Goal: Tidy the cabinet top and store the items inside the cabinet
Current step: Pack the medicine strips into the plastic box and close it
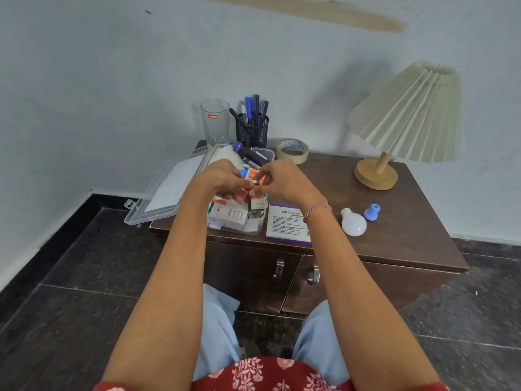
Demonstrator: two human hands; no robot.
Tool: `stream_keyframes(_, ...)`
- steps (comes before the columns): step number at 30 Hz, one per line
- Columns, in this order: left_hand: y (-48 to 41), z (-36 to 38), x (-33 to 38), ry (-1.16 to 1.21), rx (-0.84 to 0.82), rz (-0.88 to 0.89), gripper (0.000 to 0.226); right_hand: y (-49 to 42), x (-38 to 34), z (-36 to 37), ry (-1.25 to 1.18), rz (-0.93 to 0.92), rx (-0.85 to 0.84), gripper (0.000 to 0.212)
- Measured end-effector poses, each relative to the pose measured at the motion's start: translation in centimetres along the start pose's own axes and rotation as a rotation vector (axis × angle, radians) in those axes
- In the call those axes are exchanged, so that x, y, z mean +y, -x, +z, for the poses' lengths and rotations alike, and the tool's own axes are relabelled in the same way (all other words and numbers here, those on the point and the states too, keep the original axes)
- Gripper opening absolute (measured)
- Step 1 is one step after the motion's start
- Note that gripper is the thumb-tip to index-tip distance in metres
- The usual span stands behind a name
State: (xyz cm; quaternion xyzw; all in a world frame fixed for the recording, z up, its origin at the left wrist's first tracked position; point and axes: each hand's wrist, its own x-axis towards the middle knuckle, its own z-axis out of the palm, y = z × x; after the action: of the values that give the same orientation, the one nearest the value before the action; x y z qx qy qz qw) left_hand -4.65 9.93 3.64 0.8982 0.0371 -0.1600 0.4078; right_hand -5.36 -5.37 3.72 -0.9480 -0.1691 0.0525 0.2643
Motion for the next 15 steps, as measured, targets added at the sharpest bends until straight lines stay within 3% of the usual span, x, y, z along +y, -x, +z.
stream_keyframes(5, -0.02, 0.47, 0.19, -0.041, -0.089, 0.006, 0.014, 0.16, -0.15, 0.17, 0.061, -0.018, -0.023, 0.024)
stream_keyframes(15, 0.34, -0.25, 0.01, 0.009, -0.18, -0.007, 0.012, 0.59, -0.02, -0.58, 0.022, -0.079, -0.08, 0.023)
